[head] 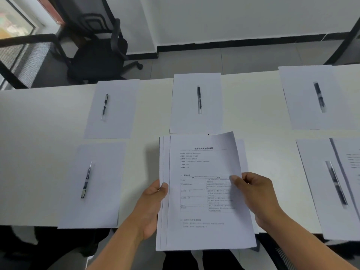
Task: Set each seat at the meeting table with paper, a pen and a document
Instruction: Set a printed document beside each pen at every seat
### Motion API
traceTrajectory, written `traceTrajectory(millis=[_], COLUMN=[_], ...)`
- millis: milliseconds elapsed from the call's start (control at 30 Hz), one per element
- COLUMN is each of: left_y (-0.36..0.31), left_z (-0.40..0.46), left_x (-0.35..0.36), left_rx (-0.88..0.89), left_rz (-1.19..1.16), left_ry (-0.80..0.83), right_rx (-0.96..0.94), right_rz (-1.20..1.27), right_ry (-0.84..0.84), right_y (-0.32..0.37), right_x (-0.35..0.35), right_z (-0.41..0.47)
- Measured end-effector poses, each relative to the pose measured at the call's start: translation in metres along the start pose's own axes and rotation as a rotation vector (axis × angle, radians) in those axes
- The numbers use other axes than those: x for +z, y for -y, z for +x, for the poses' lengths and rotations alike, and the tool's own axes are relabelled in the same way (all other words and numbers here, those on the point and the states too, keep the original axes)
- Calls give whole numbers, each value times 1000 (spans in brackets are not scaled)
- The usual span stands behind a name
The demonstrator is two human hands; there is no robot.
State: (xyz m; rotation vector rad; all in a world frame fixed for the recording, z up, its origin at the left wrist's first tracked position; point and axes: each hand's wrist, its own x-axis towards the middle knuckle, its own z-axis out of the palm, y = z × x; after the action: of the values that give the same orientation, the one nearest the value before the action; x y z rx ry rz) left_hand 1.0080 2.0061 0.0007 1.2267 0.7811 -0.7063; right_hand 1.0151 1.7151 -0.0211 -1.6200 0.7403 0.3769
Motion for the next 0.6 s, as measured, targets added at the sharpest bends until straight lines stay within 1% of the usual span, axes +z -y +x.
traceTrajectory(millis=[267,367,600], left_y=[8,12,17], left_z=[-7,-12,-20], left_x=[-12,-17,-22], left_rx=[7,4,7], left_rz=[6,-14,-49], left_ry=[-76,-77,-104], right_rx=[-76,-95,-123], right_rz=[-154,-208,-305], right_ry=[-80,-115,-254], right_y=[3,5,-1], right_x=[-1,-8,-33], right_z=[1,2,14])
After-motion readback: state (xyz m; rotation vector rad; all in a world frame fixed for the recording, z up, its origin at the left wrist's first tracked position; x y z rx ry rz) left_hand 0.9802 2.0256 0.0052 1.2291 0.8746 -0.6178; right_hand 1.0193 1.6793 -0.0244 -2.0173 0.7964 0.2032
